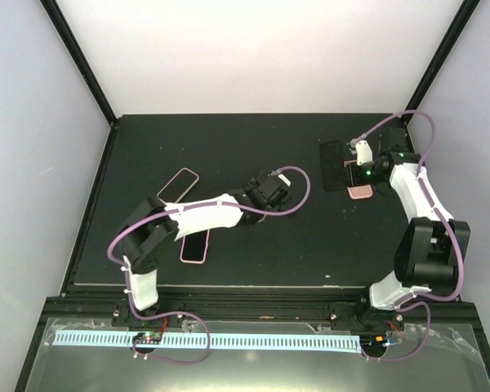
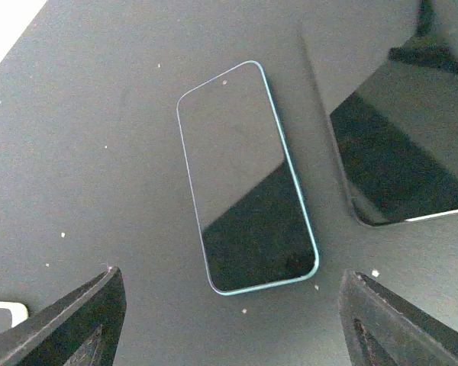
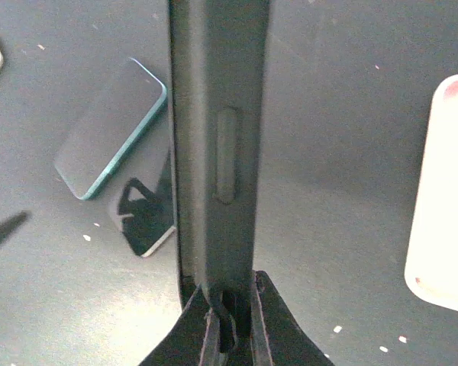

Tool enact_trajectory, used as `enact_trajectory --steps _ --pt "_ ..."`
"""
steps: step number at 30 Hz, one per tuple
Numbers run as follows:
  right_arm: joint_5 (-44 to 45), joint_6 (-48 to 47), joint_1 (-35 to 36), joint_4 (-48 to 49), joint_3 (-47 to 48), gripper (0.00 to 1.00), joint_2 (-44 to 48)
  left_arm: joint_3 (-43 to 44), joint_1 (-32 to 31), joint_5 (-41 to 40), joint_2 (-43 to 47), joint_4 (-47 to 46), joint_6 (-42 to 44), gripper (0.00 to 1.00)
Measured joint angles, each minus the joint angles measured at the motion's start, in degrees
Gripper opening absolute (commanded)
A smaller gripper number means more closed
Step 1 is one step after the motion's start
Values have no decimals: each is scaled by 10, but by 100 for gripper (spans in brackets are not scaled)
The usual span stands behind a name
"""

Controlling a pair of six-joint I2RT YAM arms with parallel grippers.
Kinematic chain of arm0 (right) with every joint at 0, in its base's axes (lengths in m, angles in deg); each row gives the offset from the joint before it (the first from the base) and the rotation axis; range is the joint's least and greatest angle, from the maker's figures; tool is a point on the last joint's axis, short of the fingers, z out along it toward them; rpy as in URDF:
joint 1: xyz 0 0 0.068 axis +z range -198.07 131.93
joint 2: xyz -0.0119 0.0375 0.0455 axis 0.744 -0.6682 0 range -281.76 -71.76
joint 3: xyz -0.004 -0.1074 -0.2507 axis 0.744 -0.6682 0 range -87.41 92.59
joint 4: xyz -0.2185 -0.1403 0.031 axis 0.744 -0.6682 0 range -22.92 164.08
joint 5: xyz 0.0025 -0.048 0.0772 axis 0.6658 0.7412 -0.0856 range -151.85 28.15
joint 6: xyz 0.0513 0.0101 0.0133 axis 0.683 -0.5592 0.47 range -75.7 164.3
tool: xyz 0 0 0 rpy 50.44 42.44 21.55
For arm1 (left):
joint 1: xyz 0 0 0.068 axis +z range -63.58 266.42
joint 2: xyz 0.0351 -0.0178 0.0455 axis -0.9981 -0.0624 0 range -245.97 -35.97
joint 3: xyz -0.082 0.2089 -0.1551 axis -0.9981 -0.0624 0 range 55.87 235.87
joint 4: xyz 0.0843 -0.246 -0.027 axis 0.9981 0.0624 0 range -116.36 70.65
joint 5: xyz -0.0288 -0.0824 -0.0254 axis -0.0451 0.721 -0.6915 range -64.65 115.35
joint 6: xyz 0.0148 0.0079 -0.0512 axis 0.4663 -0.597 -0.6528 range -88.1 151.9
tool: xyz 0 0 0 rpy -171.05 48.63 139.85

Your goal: Take the phone out of the phone case

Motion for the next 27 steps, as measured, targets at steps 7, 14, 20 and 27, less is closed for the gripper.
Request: enact_trajectory --steps 7,14,20,27 --pt "62 -67 -6 -106 90 1 -98 -71 3 83 104 -8 -61 79" --pt "73 -101 -18 -194 185 1 -183 -116 3 149 163 -13 -100 79" --pt "45 -110 -18 -244 255 1 -270 -143 3 181 184 -25 -120 79" --pt "44 -95 -18 -249 263 6 -323 -158 12 203 187 -25 -150 83"
